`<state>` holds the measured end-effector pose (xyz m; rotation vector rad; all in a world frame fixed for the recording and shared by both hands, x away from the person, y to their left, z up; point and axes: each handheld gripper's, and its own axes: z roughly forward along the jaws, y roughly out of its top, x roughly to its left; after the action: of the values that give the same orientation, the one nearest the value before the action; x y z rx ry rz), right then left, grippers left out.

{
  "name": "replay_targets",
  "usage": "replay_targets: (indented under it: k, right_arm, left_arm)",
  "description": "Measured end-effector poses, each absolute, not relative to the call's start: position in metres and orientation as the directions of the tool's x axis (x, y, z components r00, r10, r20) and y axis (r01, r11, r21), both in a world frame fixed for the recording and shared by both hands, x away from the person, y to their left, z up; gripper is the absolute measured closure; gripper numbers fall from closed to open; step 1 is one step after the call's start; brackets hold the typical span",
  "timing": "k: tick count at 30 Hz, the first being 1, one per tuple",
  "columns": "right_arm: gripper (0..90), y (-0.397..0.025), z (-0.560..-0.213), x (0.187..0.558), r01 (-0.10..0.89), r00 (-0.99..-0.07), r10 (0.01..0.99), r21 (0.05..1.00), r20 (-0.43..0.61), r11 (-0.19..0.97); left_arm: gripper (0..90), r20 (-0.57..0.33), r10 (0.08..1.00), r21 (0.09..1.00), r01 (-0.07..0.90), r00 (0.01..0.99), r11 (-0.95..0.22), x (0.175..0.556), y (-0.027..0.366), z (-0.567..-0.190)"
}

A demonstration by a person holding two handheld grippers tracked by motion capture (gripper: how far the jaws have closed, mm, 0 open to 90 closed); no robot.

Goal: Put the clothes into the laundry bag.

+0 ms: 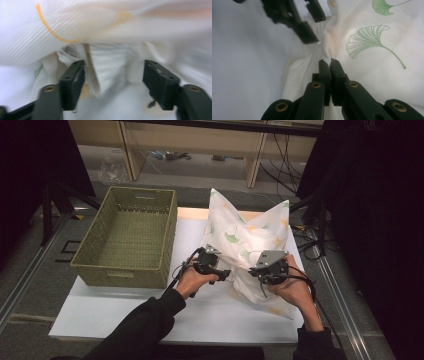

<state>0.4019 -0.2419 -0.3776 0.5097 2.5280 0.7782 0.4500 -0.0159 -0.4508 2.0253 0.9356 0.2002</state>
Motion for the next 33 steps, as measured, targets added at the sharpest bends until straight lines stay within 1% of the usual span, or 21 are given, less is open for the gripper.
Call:
replay_targets:
  k: [1, 4, 5, 8, 9, 10, 11, 12, 13, 14, 15, 17, 18, 22, 24, 25, 28, 29, 30, 32, 33]
  right_arm:
    - [90.0, -0.242, -0.377, 0.402, 0.21, -0.833, 0.461, 0.595, -0.307, 0.776]
    - [89.9, -0.242, -0.376, 0.403, 0.202, -0.836, 0.45, 0.585, -0.315, 0.785]
    - [90.0, -0.241, -0.377, 0.404, 0.184, -0.837, 0.441, 0.591, -0.325, 0.785]
    - [90.0, -0.241, -0.376, 0.403, 0.189, -0.834, 0.447, 0.595, -0.324, 0.782]
    - [90.0, -0.241, -0.376, 0.402, 0.199, -0.843, 0.446, 0.595, -0.301, 0.779]
    - [90.0, -0.241, -0.377, 0.403, 0.193, -0.839, 0.448, 0.602, -0.309, 0.775]
    - [90.0, -0.241, -0.376, 0.403, 0.195, -0.845, 0.44, 0.592, -0.303, 0.782]
    - [90.0, -0.241, -0.377, 0.403, 0.189, -0.845, 0.437, 0.592, -0.309, 0.784]
    - [90.0, -0.241, -0.378, 0.403, 0.194, -0.849, 0.435, 0.587, -0.301, 0.786]
    - [90.0, -0.241, -0.378, 0.403, 0.196, -0.85, 0.434, 0.586, -0.299, 0.786]
    - [90.0, -0.241, -0.378, 0.403, 0.195, -0.85, 0.433, 0.585, -0.3, 0.787]
    - [90.0, -0.241, -0.377, 0.403, 0.19, -0.843, 0.44, 0.594, -0.309, 0.781]
    - [90.0, -0.242, -0.375, 0.401, 0.209, -0.838, 0.457, 0.597, -0.298, 0.775]
    - [90.0, -0.246, -0.366, 0.398, 0.187, -0.834, 0.457, 0.62, -0.31, 0.762]
    - [90.0, -0.246, -0.364, 0.394, 0.203, -0.845, 0.453, 0.612, -0.285, 0.764]
    - [90.0, -0.245, -0.366, 0.395, 0.189, -0.845, 0.444, 0.611, -0.297, 0.769]
    - [90.0, -0.24, -0.376, 0.398, 0.201, -0.853, 0.436, 0.59, -0.287, 0.782]
    - [90.0, -0.24, -0.379, 0.398, 0.227, -0.857, 0.442, 0.577, -0.264, 0.785]
    - [90.0, -0.24, -0.382, 0.399, 0.217, -0.856, 0.434, 0.568, -0.28, 0.794]
    - [90.0, -0.241, -0.382, 0.4, 0.233, -0.858, 0.437, 0.555, -0.269, 0.799]
    - [90.0, -0.242, -0.383, 0.401, 0.215, -0.853, 0.439, 0.578, -0.281, 0.787]
  left_arm:
    - [28.5, -0.204, 0.666, 0.771, 0.537, 0.717, -0.343, 0.444, -0.016, -0.449]
    - [23.1, -0.171, 0.611, 0.768, 0.493, 0.773, -0.408, 0.43, -0.026, -0.452]
    - [23.2, -0.171, 0.601, 0.769, 0.487, 0.78, -0.414, 0.429, -0.03, -0.454]
    - [23.0, -0.2, 0.589, 0.767, 0.499, 0.783, -0.403, 0.431, -0.047, -0.467]
    - [23.1, -0.175, 0.576, 0.758, 0.483, 0.799, -0.439, 0.435, -0.049, -0.469]
    - [24.0, -0.177, 0.579, 0.757, 0.486, 0.796, -0.436, 0.438, -0.054, -0.473]
    - [29.0, -0.178, 0.579, 0.759, 0.485, 0.796, -0.434, 0.442, -0.058, -0.476]
    - [40.8, -0.229, 0.603, 0.779, 0.515, 0.764, -0.358, 0.445, -0.065, -0.48]
    - [54.7, -0.199, 0.568, 0.761, 0.492, 0.798, -0.424, 0.451, -0.063, -0.48]
    - [66.2, -0.22, 0.59, 0.773, 0.508, 0.777, -0.38, 0.454, -0.069, -0.482]
    - [74.1, -0.19, 0.595, 0.778, 0.489, 0.781, -0.393, 0.458, -0.07, -0.481]
    - [80.1, -0.135, 0.615, 0.796, 0.454, 0.777, -0.399, 0.466, -0.074, -0.475]
    - [80.8, -0.157, 0.617, 0.81, 0.458, 0.771, -0.366, 0.469, -0.077, -0.47]
    - [80.9, -0.135, 0.636, 0.821, 0.445, 0.76, -0.357, 0.472, -0.075, -0.466]
    - [80.7, -0.157, 0.656, 0.819, 0.469, 0.738, -0.331, 0.477, -0.074, -0.473]
    - [80.5, -0.18, 0.669, 0.823, 0.483, 0.721, -0.299, 0.478, -0.076, -0.477]
    - [77.3, -0.222, 0.684, 0.801, 0.53, 0.695, -0.278, 0.48, -0.077, -0.487]
    - [74.4, -0.217, 0.687, 0.803, 0.527, 0.693, -0.277, 0.478, -0.075, -0.486]
    - [70.3, -0.216, 0.682, 0.801, 0.526, 0.699, -0.285, 0.475, -0.072, -0.484]
    - [59.8, -0.194, 0.656, 0.787, 0.515, 0.729, -0.34, 0.468, -0.063, -0.478]
    - [52.9, -0.17, 0.662, 0.788, 0.504, 0.73, -0.353, 0.466, -0.059, -0.475]
